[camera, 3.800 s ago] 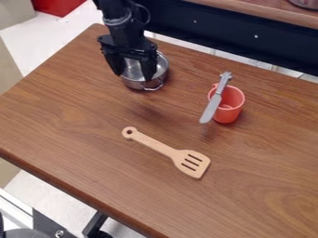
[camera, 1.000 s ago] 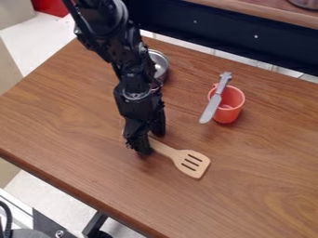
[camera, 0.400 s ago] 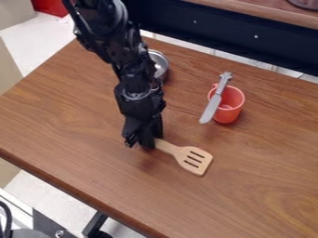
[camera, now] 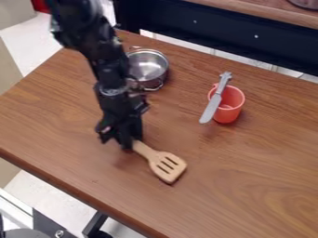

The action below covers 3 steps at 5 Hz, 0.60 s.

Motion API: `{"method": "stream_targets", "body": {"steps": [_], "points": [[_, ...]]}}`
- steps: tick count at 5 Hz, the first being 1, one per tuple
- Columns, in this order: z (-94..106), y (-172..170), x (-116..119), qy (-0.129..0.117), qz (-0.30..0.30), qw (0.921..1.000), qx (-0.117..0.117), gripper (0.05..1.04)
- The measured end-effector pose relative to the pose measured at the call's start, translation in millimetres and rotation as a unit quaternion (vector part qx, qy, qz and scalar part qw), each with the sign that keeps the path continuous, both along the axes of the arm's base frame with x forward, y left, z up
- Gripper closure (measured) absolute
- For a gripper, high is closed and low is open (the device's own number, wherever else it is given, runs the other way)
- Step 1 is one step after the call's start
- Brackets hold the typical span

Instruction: Put the wooden spoon on top of the silver pot

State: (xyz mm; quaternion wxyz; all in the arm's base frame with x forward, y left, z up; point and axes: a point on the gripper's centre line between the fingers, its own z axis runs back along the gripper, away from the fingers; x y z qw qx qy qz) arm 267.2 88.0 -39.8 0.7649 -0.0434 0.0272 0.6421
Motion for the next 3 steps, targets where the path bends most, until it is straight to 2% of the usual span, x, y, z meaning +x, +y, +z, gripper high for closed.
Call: {"method": "stream_targets", "body": {"steps": [1, 2, 3], "points": [[16.6, 30, 11, 0.006, -0.006, 0.9999, 0.015, 0.836], [35.5, 59, 23, -0.007, -0.017, 0.9995, 0.028, 0.837], [49.8, 93, 36, -0.022, 0.008, 0.9979, 0.060, 0.836]]}}
